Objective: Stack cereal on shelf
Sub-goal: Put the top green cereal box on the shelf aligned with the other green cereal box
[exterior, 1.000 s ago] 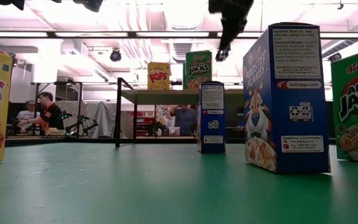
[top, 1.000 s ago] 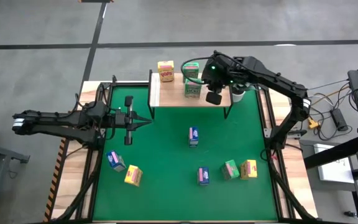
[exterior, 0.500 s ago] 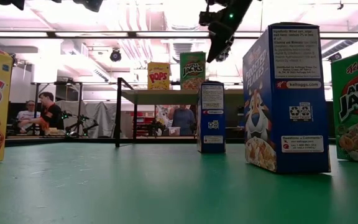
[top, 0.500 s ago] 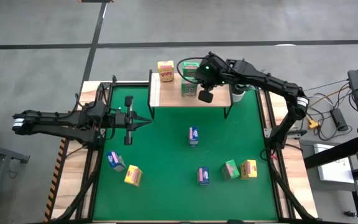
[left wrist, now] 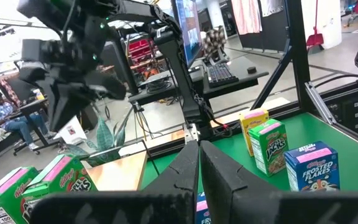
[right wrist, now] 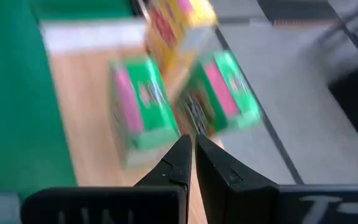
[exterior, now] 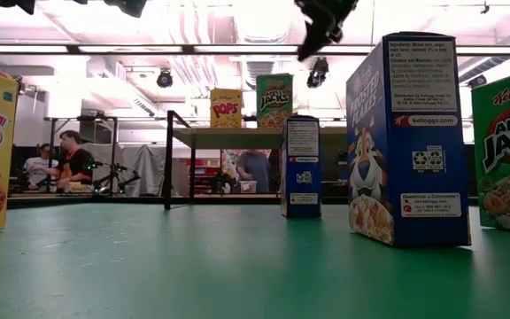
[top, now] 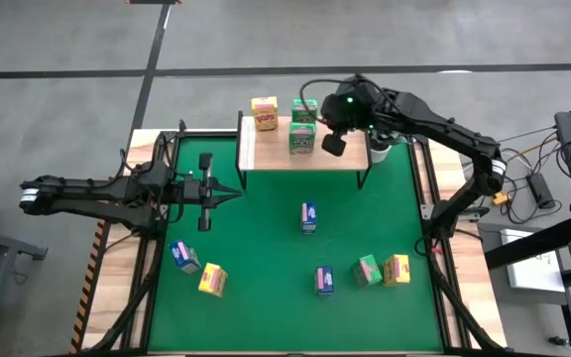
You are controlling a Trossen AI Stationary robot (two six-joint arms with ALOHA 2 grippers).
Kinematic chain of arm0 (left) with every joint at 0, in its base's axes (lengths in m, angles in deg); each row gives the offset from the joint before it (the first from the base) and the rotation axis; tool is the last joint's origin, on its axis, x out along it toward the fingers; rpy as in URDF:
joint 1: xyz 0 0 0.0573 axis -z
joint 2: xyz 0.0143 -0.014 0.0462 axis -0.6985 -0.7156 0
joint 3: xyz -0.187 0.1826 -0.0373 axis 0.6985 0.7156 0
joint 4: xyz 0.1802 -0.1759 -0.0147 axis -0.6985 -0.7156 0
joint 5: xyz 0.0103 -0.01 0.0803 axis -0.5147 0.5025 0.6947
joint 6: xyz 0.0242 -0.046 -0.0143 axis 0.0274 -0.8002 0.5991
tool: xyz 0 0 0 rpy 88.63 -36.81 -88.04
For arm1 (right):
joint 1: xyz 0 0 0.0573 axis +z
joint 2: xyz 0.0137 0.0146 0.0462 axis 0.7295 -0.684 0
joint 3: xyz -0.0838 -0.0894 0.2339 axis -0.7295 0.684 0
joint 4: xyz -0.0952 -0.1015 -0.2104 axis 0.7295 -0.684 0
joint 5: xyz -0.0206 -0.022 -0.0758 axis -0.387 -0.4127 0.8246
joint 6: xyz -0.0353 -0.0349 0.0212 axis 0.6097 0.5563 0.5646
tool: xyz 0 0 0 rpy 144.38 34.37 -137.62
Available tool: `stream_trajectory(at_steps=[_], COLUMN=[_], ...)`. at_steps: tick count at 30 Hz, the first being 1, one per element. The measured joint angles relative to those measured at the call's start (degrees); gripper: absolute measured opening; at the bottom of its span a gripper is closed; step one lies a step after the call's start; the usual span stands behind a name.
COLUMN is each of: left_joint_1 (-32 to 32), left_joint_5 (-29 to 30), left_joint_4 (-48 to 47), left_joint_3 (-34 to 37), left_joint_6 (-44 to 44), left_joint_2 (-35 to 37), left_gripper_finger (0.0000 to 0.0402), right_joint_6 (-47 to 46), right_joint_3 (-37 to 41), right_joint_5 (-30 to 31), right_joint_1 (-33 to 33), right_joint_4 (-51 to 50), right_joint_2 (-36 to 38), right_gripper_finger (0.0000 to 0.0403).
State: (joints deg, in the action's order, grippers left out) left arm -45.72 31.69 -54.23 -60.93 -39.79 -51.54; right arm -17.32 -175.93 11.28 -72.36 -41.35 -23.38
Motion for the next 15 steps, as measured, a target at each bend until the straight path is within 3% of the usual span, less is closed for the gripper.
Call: stream_trajectory(at_steps=[6,15], left_joint_1=[0.0,0.0], left_joint_5=[0.0,0.0], left_joint_4=[0.0,-0.1], left_joint_3=[0.0,0.1], left_joint_6=[0.0,0.0], left_joint_2=[0.0,0.0], left_gripper_finger=[0.0000,0.0000], right_joint_6=[1.0,2.4], right_joint_3=[3.6,15.5], right_joint_5=[-14.3,-15.1], right_joint_1=[0.0,-0.7], right_joint_4=[15.8,32.1], right_joint_2=[0.2,-0.6], right_gripper_finger=[0.0013,0.0013])
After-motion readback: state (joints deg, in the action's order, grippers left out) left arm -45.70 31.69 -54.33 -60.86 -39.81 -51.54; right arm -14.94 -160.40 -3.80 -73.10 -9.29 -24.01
